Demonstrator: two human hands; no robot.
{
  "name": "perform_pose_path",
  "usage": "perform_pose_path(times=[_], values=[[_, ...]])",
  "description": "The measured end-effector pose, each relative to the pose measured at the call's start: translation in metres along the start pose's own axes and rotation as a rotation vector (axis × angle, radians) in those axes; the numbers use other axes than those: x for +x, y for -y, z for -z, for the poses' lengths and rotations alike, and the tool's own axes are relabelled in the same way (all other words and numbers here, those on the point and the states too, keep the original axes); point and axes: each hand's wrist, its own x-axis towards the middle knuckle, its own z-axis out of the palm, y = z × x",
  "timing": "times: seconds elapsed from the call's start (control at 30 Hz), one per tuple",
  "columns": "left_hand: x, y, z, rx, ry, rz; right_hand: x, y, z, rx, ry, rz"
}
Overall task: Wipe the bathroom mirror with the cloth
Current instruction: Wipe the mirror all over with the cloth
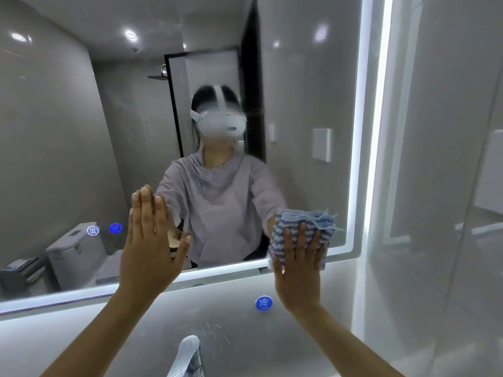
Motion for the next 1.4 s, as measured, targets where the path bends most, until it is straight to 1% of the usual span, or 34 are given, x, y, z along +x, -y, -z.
perform_pose_path(times=[0.2,0.33,0.7,0.97,1.23,1.4], values=[[0.0,0.0,-0.002,-0.007,0.019,0.03,-0.018,0.061,-0.018,0.046,0.042,0.123],[0.0,0.0,-0.001,-0.004,0.018,0.026,-0.028,0.091,-0.03,0.004,0.086,0.23],[0.0,0.002,-0.003,0.045,0.007,0.027,-0.027,0.09,-0.032,-0.061,0.127,0.26],[0.0,0.004,-0.007,0.053,-0.019,0.013,-0.013,0.065,-0.02,-0.147,0.075,0.374],[0.0,0.005,-0.009,0.043,-0.06,-0.008,0.01,0.0,-0.002,-0.134,-0.005,0.387],[0.0,0.005,-0.01,0.045,-0.094,-0.016,0.017,-0.033,0.01,-0.155,-0.004,0.369]])
